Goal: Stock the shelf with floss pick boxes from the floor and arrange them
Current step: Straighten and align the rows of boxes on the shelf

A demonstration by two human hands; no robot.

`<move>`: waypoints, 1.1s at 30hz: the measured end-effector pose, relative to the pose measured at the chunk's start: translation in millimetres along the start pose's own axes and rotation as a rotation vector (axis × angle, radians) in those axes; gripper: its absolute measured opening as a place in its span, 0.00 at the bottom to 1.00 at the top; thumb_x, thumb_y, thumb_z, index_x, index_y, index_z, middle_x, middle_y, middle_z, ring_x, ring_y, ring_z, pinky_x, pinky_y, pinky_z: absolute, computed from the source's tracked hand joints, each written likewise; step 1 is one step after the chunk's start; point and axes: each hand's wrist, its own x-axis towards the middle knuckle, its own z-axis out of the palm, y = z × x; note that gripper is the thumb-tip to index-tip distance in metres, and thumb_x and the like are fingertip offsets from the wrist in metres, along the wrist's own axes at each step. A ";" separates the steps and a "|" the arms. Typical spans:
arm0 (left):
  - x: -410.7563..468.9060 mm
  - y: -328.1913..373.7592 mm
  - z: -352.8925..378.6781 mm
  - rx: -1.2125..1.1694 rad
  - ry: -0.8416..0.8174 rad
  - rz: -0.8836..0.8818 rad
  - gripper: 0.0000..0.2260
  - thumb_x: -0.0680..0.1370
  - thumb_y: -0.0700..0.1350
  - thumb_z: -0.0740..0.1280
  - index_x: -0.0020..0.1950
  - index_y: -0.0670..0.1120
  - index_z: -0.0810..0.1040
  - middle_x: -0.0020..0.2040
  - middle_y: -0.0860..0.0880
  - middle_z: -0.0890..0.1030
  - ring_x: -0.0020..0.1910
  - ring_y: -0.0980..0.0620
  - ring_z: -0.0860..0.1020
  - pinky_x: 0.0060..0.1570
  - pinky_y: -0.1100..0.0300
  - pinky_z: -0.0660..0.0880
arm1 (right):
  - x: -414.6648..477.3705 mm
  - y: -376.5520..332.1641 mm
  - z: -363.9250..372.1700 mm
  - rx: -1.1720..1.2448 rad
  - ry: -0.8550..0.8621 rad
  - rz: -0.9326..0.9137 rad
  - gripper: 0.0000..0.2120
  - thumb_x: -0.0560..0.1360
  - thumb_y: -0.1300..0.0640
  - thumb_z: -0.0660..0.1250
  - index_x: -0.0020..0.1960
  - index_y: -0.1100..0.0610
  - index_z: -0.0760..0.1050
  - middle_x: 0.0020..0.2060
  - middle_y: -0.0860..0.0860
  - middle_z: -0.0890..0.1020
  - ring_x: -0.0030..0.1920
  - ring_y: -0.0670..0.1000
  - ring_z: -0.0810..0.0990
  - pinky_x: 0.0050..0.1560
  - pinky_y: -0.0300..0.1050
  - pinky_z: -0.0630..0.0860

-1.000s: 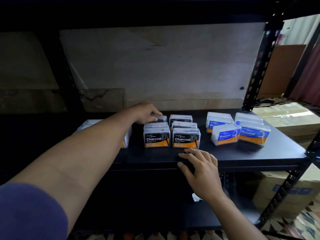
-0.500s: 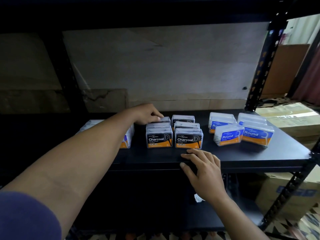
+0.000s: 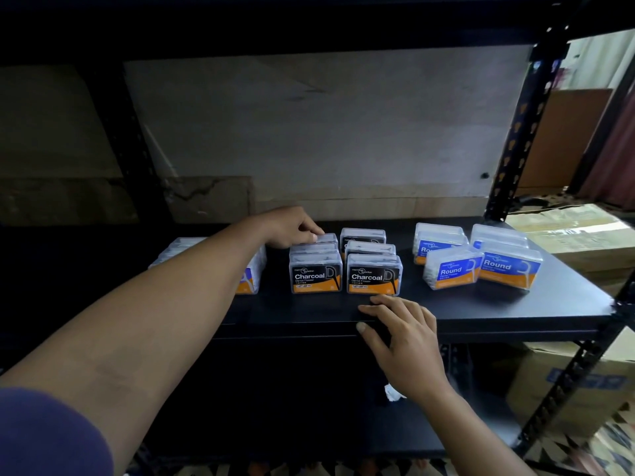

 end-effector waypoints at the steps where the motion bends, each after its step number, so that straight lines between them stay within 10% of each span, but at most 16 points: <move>1: -0.2 -0.4 0.0 0.001 -0.002 0.000 0.15 0.81 0.50 0.64 0.68 0.54 0.77 0.67 0.52 0.78 0.64 0.53 0.75 0.67 0.51 0.70 | 0.1 0.0 0.1 -0.001 -0.003 0.000 0.15 0.76 0.38 0.61 0.59 0.41 0.79 0.60 0.37 0.76 0.63 0.44 0.72 0.68 0.44 0.59; 12: -10.3 3.9 -6.6 -0.033 0.062 0.028 0.18 0.82 0.53 0.62 0.71 0.51 0.73 0.71 0.50 0.74 0.69 0.52 0.71 0.67 0.56 0.66 | -0.2 0.2 1.2 0.008 0.007 -0.002 0.15 0.76 0.39 0.62 0.58 0.41 0.79 0.60 0.37 0.77 0.63 0.45 0.73 0.67 0.43 0.58; 23: -42.4 10.3 9.9 0.188 0.004 0.036 0.53 0.62 0.75 0.70 0.79 0.51 0.59 0.76 0.56 0.62 0.74 0.53 0.62 0.73 0.50 0.62 | -0.3 -1.8 -0.3 -0.005 0.011 -0.005 0.15 0.76 0.39 0.61 0.58 0.42 0.79 0.60 0.38 0.77 0.63 0.45 0.72 0.67 0.43 0.58; 33: -39.5 11.4 17.6 0.352 -0.002 0.046 0.48 0.66 0.72 0.70 0.79 0.51 0.58 0.77 0.54 0.60 0.73 0.51 0.60 0.69 0.47 0.60 | -0.6 -0.9 -0.5 -0.014 -0.004 -0.005 0.15 0.77 0.39 0.61 0.59 0.41 0.78 0.60 0.37 0.76 0.63 0.45 0.72 0.68 0.43 0.58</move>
